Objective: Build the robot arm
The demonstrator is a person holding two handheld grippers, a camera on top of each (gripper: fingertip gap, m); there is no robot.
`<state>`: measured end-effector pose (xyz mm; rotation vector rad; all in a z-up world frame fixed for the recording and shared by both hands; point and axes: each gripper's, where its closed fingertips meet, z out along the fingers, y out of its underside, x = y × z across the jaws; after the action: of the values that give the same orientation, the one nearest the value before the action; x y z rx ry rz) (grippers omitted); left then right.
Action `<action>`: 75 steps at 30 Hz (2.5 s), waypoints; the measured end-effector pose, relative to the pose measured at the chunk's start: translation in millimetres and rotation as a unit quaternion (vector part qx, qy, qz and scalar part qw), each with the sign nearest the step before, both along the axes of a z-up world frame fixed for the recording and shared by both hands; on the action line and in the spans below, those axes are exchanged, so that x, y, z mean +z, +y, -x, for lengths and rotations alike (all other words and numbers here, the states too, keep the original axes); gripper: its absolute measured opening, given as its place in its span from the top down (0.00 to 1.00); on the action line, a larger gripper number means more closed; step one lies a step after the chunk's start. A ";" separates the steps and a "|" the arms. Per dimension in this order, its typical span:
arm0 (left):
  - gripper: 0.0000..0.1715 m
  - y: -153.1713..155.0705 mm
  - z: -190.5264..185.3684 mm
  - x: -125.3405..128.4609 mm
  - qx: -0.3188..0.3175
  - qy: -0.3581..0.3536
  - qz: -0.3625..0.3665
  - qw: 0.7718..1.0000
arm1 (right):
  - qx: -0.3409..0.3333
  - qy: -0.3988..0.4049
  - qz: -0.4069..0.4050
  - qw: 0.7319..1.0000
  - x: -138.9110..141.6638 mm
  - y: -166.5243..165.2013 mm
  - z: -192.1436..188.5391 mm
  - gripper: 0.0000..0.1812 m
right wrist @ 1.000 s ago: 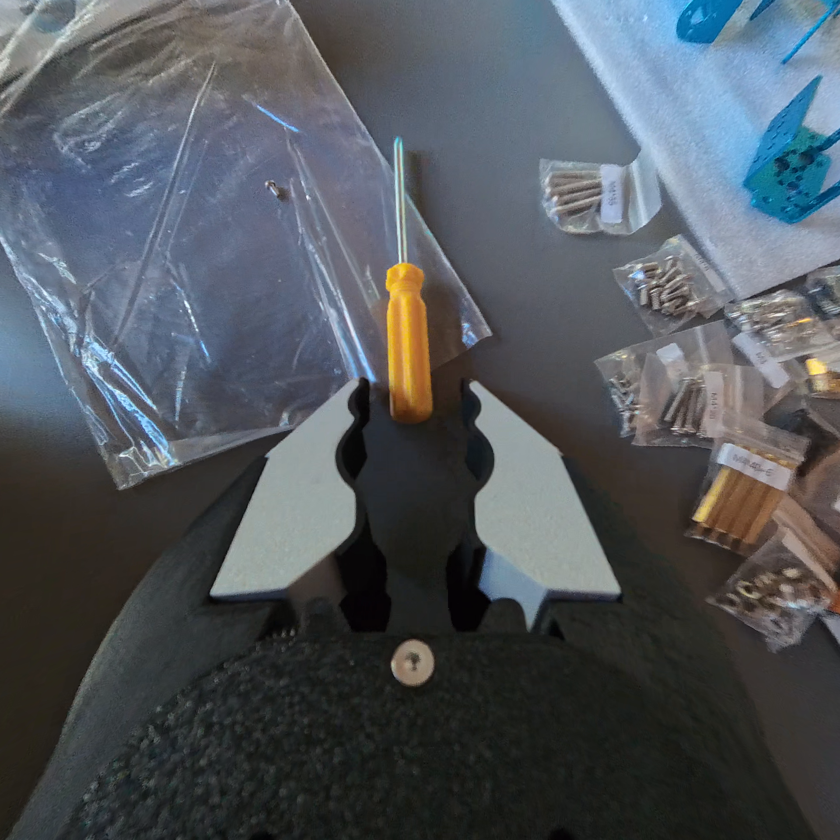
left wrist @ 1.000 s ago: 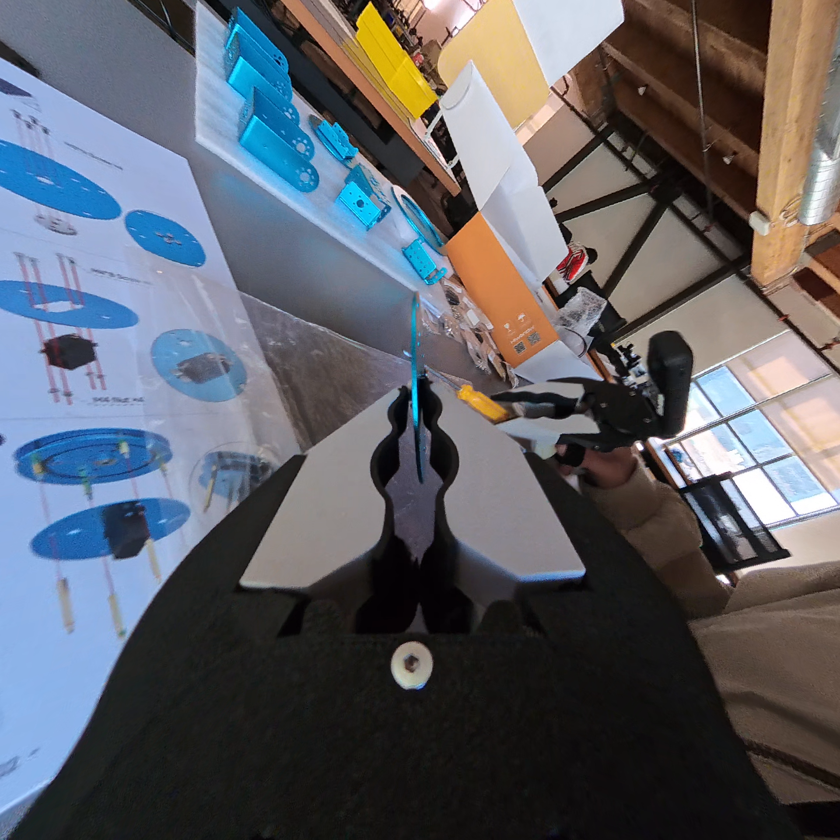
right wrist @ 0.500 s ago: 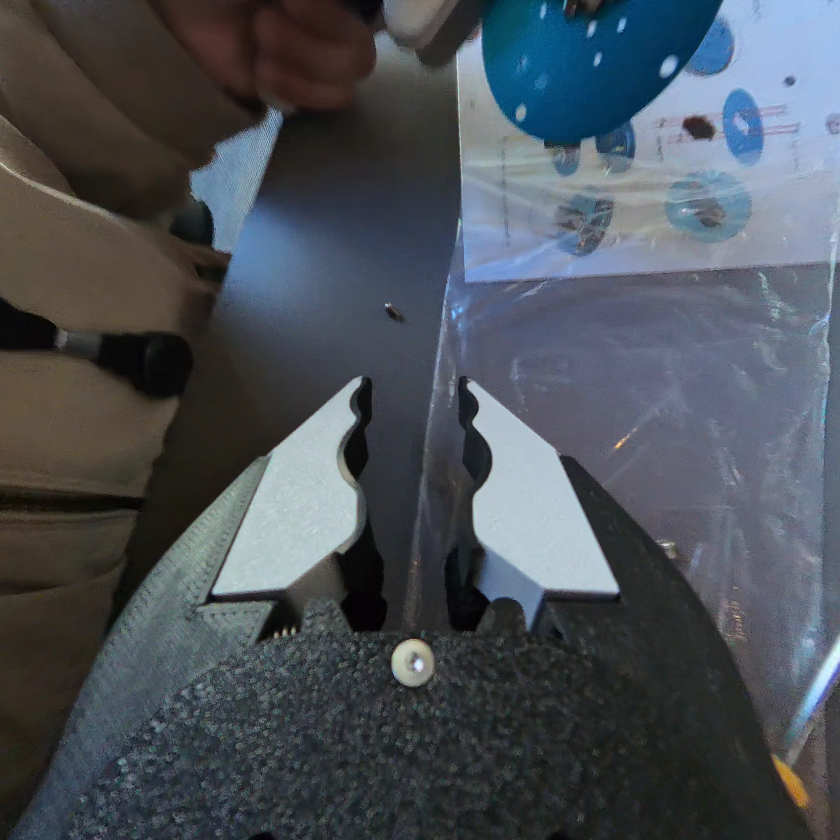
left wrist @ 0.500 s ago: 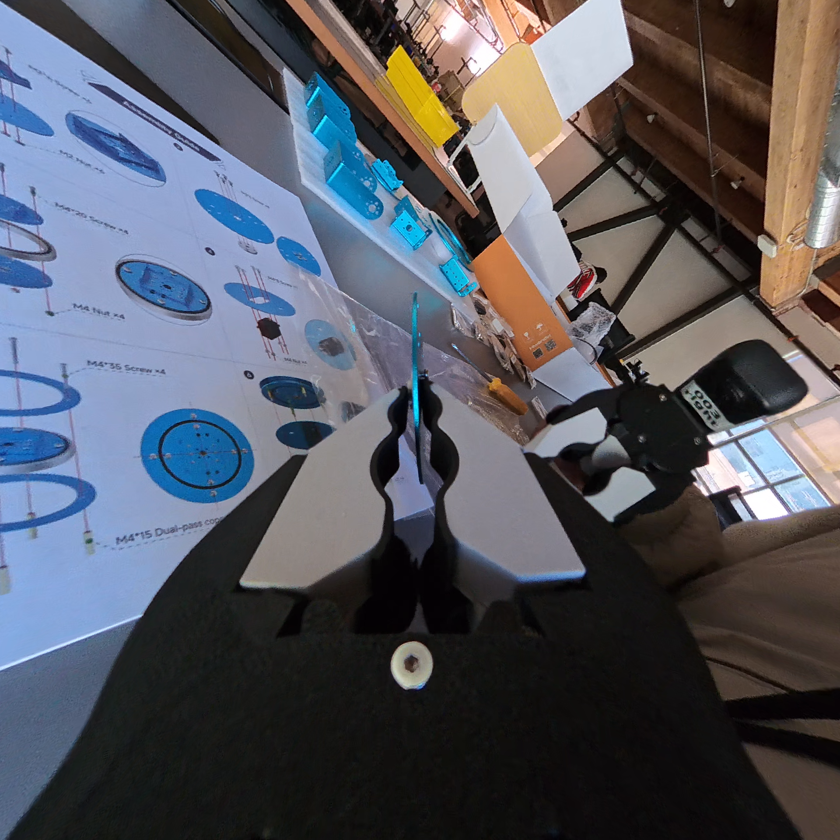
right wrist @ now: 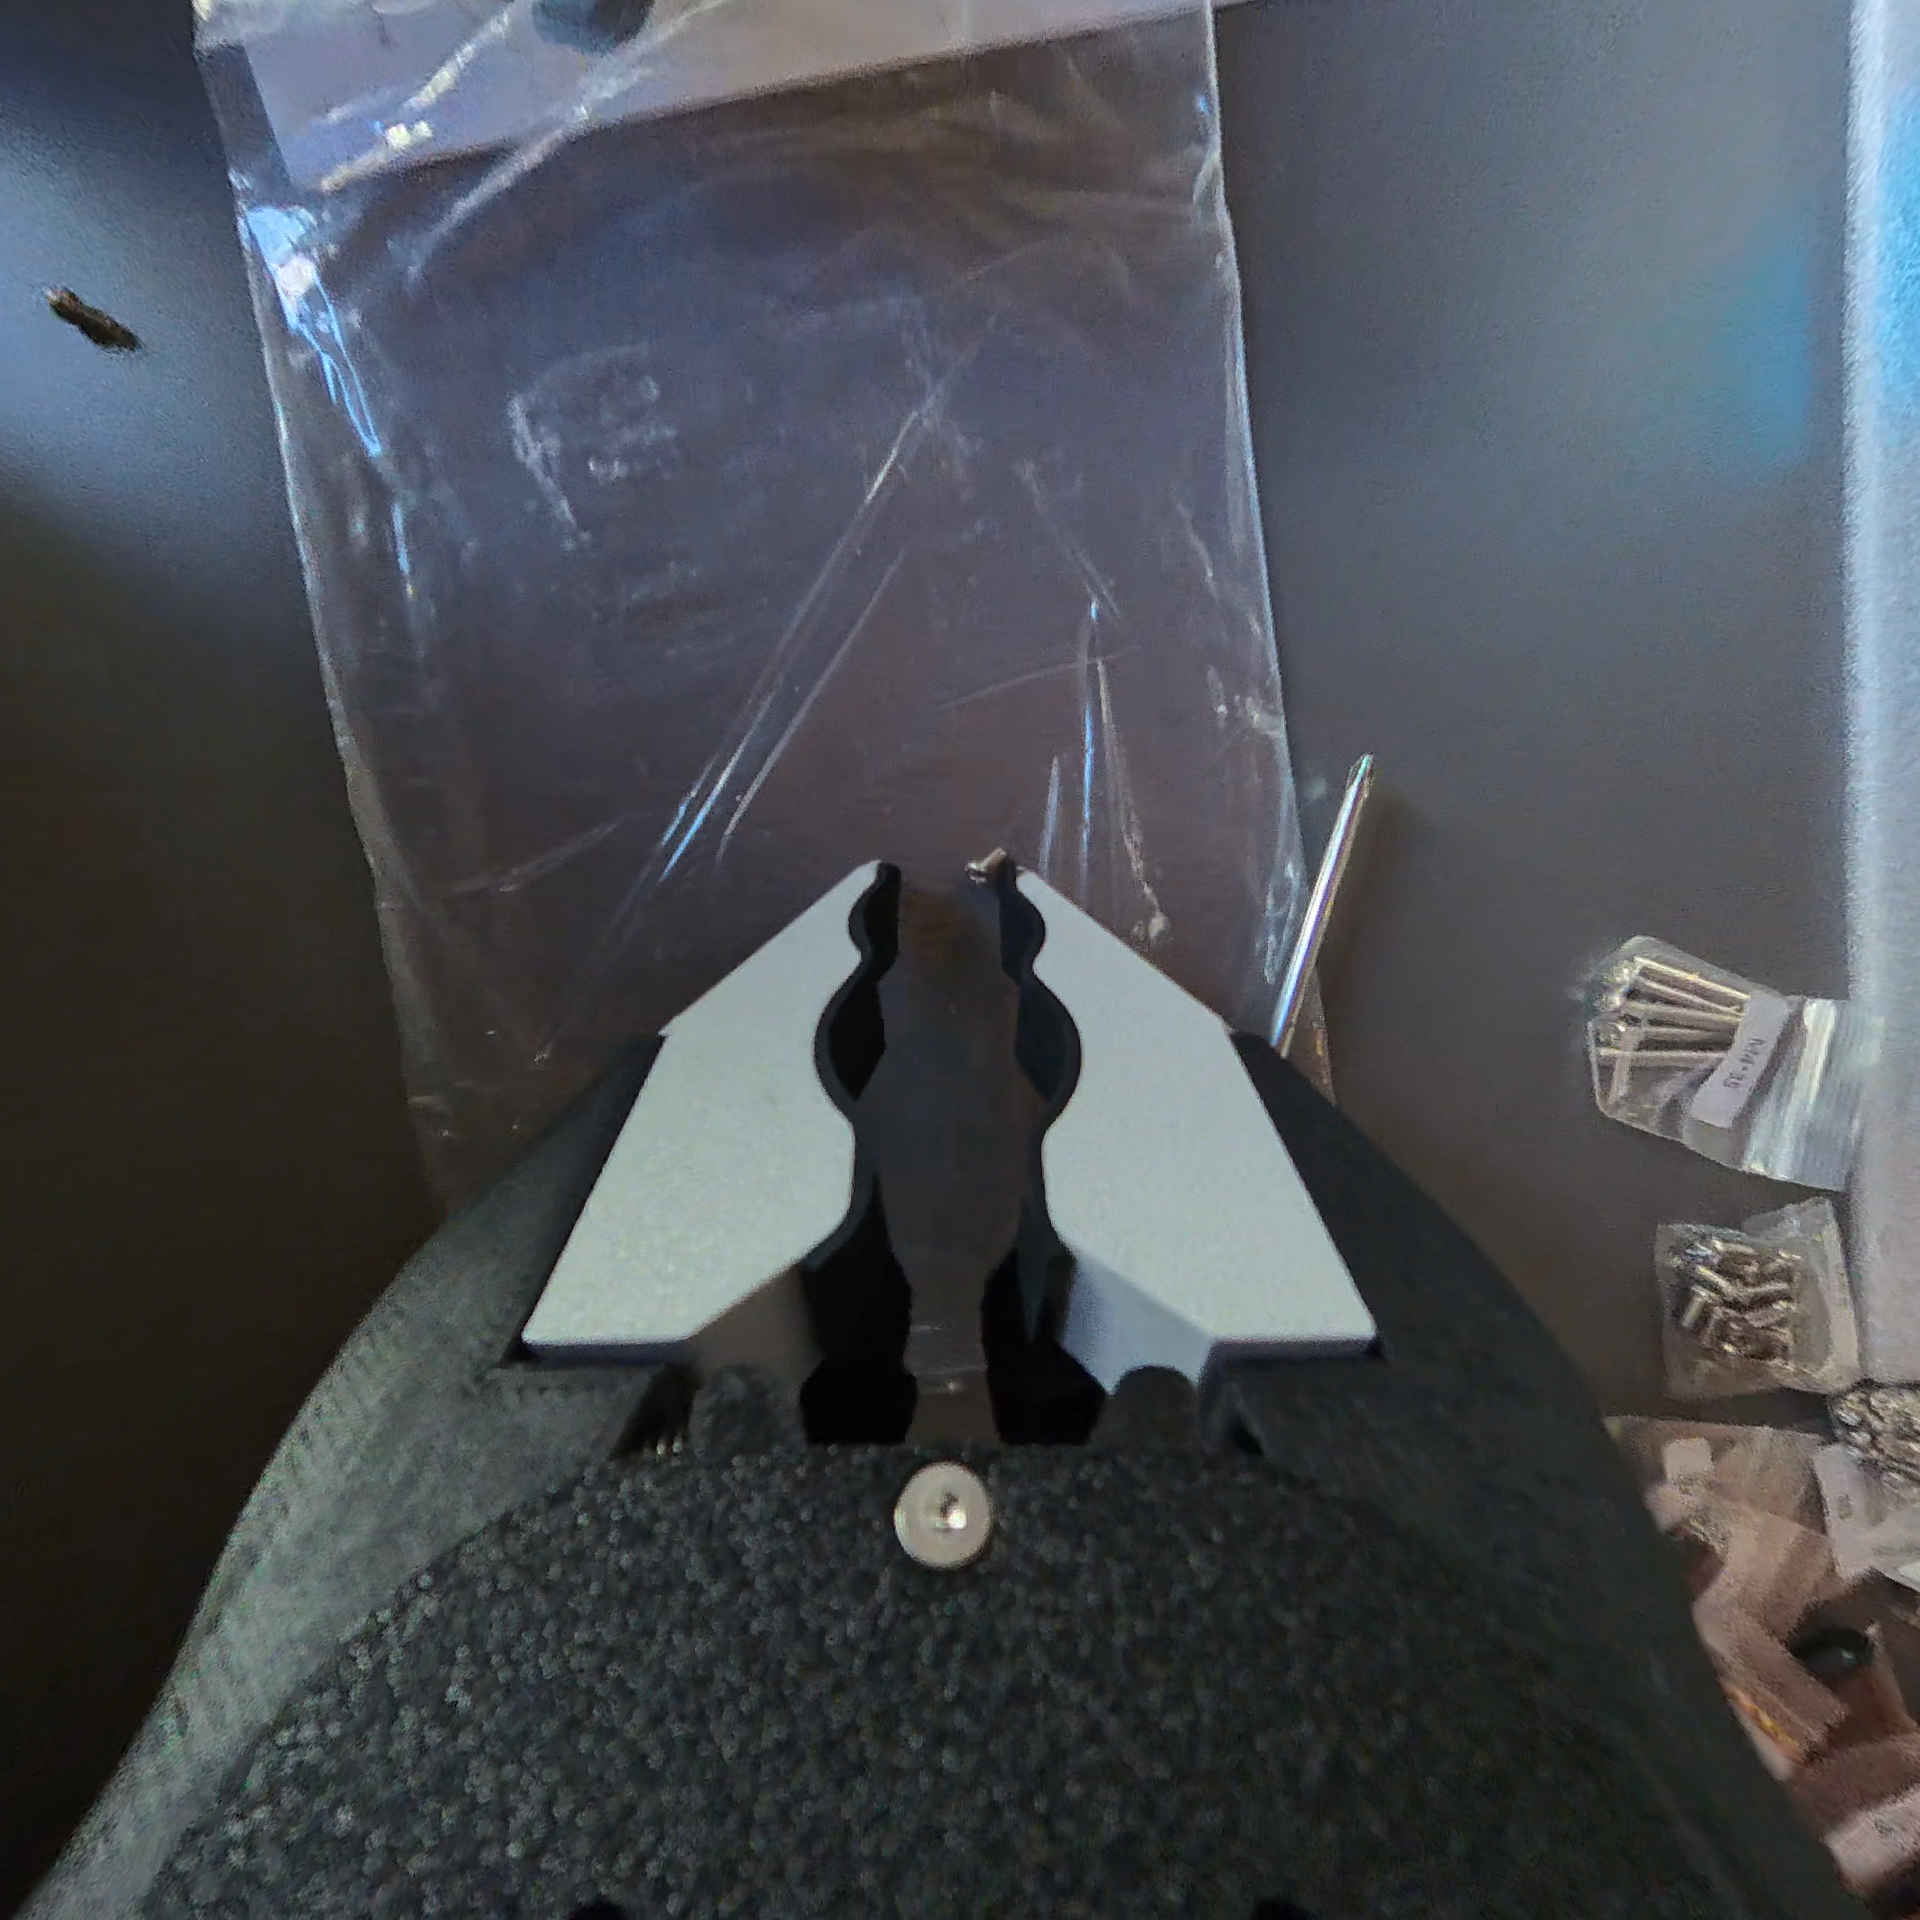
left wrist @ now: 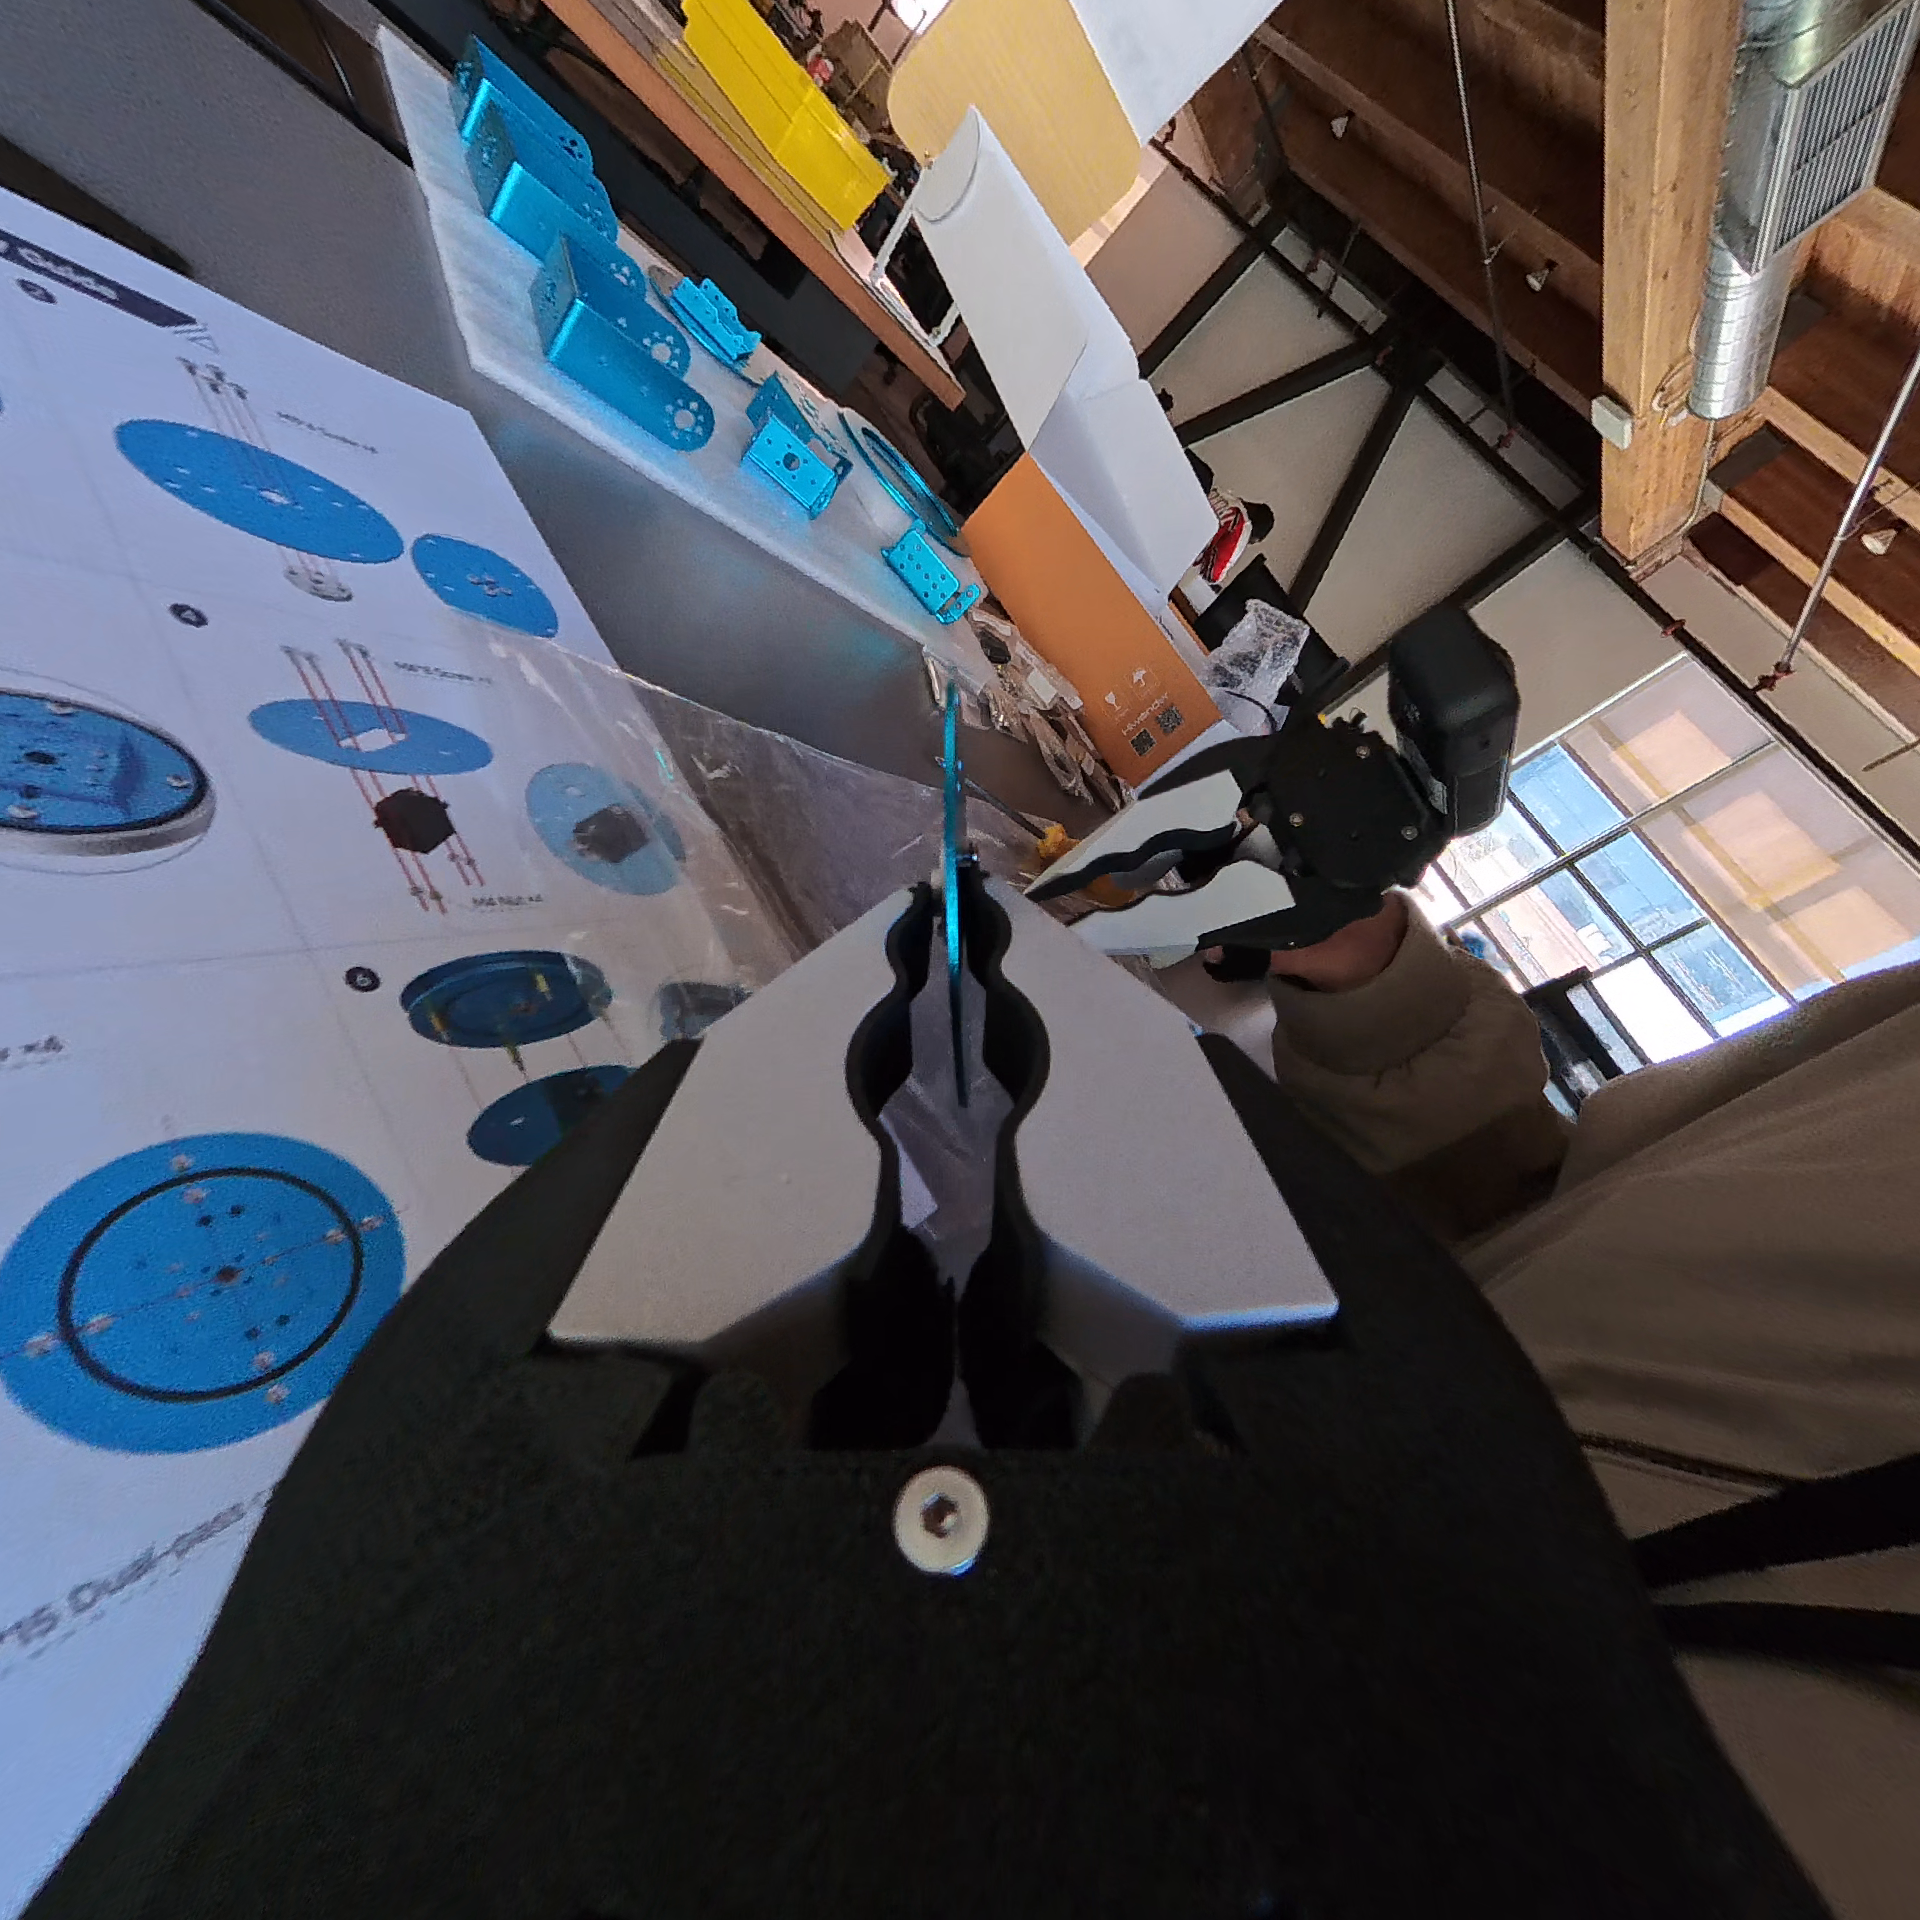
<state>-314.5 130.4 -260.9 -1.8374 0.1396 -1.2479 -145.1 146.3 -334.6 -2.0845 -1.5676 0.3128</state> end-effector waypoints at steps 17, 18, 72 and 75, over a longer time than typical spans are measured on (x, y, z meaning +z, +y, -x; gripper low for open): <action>0.97 0.9 -18.7 2.0 -0.014 -0.001 -0.008 1.000 | -0.018 0.033 -0.043 0.998 3.9 22.6 7.9 0.93; 0.97 0.8 -18.6 2.1 -0.014 -0.001 -0.009 1.000 | -0.010 0.033 -0.024 0.999 2.1 19.2 11.1 0.93; 0.97 15.5 -42.3 -5.1 -0.001 -0.045 0.065 0.997 | -0.054 0.247 0.270 0.929 71.5 -19.2 84.4 0.99; 0.97 20.3 -49.3 -7.6 0.005 -0.076 0.098 0.992 | 0.033 0.133 0.173 0.975 82.8 -17.3 94.0 0.99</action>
<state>-265.2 150.7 -268.5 -1.8969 -0.0788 -1.4318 -239.2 129.0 -251.8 -2.1322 -1.5029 0.9067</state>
